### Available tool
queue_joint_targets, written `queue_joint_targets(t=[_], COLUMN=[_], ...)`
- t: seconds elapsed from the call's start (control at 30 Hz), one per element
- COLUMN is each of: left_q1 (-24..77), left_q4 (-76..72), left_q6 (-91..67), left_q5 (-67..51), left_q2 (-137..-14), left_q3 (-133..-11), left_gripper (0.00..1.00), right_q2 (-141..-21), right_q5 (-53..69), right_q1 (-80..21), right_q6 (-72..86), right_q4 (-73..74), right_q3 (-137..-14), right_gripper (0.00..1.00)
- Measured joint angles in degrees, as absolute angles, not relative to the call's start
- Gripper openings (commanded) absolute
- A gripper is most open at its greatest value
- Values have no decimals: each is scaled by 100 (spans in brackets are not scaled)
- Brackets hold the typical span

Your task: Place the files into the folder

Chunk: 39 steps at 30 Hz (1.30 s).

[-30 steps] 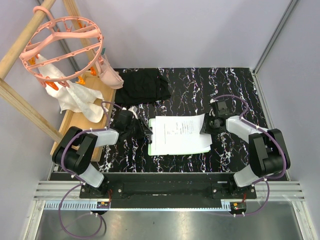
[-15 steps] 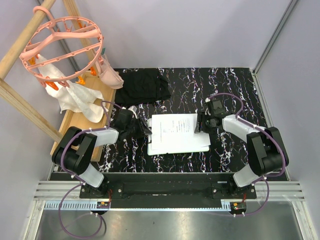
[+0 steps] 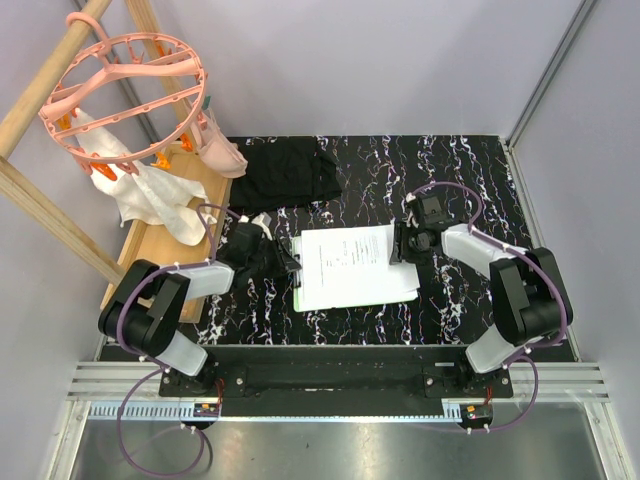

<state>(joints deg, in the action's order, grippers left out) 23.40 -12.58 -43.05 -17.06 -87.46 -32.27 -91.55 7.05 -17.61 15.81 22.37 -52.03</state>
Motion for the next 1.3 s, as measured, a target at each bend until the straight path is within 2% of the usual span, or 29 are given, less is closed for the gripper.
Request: queue_joint_targets(t=[0.23, 0.4, 0.83, 1.17, 1.3], left_q1=[2340, 2340, 2375, 2602, 2602], left_q4=[-1365, -1337, -1293, -1234, -1262], left_q6=[-4265, -4276, -4270, -4084, -4108], left_q5=[-1581, -1474, -1162, -725, -716], left_q2=[-8733, -8733, -8691, -8582, -8589], left_q3=[-3210, -3210, -3214, -3214, -3214], left_gripper=[0, 0, 0, 0, 0], right_q2=[-9277, -9378, -9498, -9566, -9579], right_q5=[696, 596, 213, 215, 268], right_q1=[-1806, -1942, -2335, -2403, -2412], right_q6=[1490, 1435, 1441, 1507, 1549], right_q4=[2261, 2283, 2471, 2539, 2530], right_q3=[-5317, -5393, -5496, -5647, -5688], right_gripper=[54, 59, 65, 74, 82])
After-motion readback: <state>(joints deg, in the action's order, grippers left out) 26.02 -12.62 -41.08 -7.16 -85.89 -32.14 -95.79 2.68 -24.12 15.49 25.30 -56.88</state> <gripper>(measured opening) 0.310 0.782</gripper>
